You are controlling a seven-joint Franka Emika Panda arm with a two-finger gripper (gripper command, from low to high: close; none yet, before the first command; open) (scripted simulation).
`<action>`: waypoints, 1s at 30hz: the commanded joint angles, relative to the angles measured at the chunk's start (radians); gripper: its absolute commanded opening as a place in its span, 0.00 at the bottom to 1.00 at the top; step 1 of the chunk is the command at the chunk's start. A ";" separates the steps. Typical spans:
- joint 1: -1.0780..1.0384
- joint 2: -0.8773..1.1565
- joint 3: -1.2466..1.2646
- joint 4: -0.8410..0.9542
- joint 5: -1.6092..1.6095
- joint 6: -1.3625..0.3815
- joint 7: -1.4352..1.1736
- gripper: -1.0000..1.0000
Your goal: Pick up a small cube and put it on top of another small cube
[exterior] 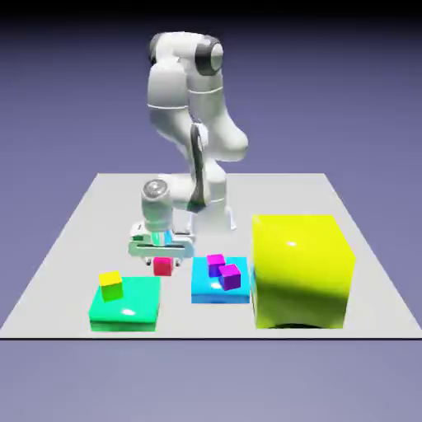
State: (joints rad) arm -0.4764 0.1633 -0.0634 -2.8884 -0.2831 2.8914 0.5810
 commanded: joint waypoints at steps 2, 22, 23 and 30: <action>-0.019 -0.072 0.031 -0.006 0.039 -0.065 -0.029 0.00; 0.441 -0.315 -0.104 0.094 0.022 -0.340 -0.562 0.00; 0.478 -0.320 -0.119 0.102 0.014 -0.347 -0.595 0.00; 0.731 -0.351 -0.226 0.160 -0.043 -0.403 -0.826 0.00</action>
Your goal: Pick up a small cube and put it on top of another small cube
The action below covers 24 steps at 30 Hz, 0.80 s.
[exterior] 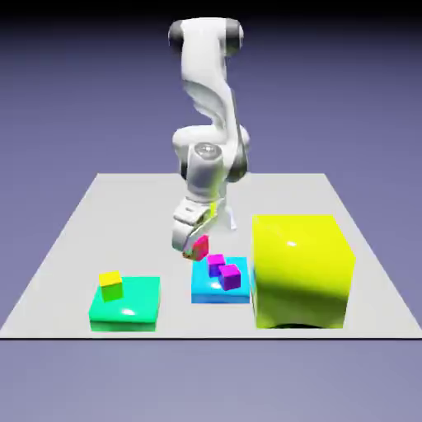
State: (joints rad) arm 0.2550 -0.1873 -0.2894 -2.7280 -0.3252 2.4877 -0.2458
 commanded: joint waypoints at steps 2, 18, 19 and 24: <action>0.072 -0.009 -0.031 0.017 -0.017 -0.015 -0.065 0.00; 0.336 0.160 -0.167 0.050 -0.062 0.158 -0.339 1.00; 0.336 0.160 -0.167 0.050 -0.062 0.158 -0.339 1.00; 0.356 -0.021 -0.153 0.079 -0.079 -0.051 -0.327 1.00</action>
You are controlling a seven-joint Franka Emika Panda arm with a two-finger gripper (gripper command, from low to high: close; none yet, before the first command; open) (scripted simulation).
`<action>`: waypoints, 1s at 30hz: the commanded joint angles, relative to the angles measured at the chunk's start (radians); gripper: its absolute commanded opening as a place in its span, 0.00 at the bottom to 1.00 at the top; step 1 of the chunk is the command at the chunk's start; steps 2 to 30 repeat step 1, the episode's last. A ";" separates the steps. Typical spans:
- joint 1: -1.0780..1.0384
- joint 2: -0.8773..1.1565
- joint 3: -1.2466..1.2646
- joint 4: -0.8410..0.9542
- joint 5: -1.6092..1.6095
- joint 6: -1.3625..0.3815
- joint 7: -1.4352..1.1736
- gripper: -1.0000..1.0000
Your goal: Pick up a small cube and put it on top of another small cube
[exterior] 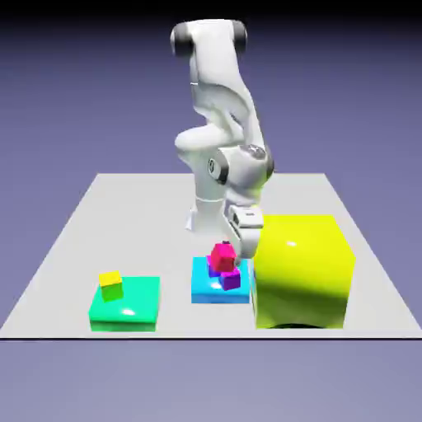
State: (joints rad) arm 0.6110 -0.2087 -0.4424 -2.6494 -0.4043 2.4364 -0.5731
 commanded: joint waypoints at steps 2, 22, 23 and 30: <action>0.002 -0.022 0.002 0.004 -0.002 -0.026 0.001 1.00; 0.002 -0.022 0.002 0.004 -0.002 -0.026 0.001 1.00; 0.002 -0.022 0.002 0.004 -0.002 -0.026 0.001 1.00; 0.002 -0.022 0.002 0.004 -0.002 -0.026 0.001 1.00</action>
